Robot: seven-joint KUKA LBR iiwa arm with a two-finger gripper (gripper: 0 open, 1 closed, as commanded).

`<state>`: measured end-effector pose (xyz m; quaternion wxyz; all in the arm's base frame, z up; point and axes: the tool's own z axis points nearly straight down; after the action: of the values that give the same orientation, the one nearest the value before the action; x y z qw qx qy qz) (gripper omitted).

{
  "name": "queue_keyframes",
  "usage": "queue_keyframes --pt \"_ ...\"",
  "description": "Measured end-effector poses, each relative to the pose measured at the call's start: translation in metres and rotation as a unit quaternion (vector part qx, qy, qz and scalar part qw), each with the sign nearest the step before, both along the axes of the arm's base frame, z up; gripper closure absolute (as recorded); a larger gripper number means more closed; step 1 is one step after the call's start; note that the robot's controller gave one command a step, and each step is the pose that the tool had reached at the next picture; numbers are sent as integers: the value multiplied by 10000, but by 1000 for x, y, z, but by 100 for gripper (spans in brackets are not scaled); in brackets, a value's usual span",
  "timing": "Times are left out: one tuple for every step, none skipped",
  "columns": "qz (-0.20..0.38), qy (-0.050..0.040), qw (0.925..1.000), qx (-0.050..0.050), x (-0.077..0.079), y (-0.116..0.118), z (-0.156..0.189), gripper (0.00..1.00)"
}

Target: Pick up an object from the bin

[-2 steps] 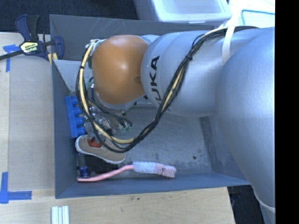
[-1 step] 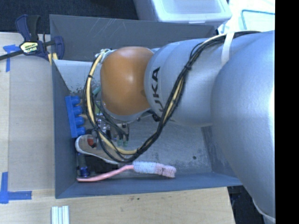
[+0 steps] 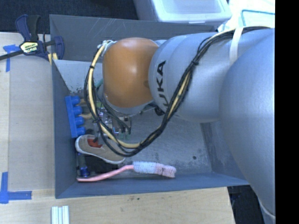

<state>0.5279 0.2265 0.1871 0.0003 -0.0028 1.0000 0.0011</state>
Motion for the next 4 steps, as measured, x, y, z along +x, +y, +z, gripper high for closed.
queue_keyframes --pt "77 -6 10000 -1 -41 -57 59 0" --pt "80 0 10000 -1 -42 -57 58 0" --pt "777 -9 9970 -2 -40 -61 -3 0" --pt "780 -56 9969 15 -32 -47 -8 0"
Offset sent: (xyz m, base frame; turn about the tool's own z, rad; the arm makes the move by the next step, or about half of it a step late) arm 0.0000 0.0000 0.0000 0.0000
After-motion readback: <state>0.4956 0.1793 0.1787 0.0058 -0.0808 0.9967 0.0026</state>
